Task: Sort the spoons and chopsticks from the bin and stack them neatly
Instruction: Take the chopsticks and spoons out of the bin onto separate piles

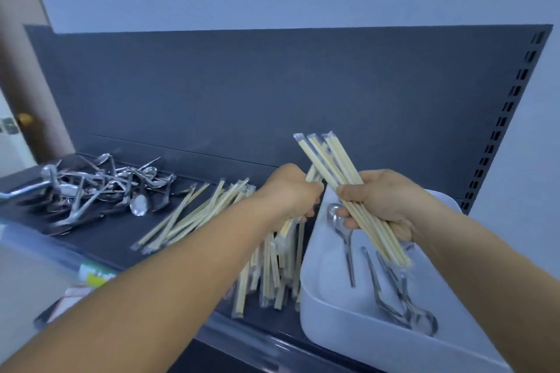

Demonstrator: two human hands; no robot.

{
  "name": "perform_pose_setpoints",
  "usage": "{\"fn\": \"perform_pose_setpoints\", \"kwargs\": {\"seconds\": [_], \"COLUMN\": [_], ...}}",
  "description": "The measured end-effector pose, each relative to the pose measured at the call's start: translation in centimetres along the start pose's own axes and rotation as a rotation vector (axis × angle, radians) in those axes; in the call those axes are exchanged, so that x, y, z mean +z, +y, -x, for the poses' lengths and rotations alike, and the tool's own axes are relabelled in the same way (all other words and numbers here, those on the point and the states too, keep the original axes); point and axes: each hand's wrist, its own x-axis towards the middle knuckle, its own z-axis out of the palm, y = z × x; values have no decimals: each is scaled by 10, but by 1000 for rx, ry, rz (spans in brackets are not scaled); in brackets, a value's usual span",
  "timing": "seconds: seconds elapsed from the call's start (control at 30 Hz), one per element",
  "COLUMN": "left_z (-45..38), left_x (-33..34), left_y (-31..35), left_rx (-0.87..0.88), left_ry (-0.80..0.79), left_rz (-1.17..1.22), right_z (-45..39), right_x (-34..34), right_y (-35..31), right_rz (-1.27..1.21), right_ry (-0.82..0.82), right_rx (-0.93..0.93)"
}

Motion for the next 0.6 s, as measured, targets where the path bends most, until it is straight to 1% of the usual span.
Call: {"fn": "perform_pose_setpoints", "kwargs": {"seconds": [0.07,0.17,0.33,0.4,0.5,0.6], "left_z": [-7,-18,-40,-49,-62,-68], "left_x": [-30,-75,-122,-127,-132,-135], "left_y": [-11,-35,-90,-110,-134,-151], "left_rx": [18,-15,-69,-83,-79,-59], "left_ry": [51,121,108,106,116,102], "left_rz": [-92,-200,-330,-366,-502,-611], "right_z": [-12,-32,-68,-81,-91,-91], "right_x": [25,70,138,154,165,167], "right_y": [-14,-28,-26,-20,-11,-4], "right_rz": [1,-5,97,192,433,565], "right_ry": [-17,-50,-38,9,89,116], "right_rx": [-10,-5,42,57,57,85]}}
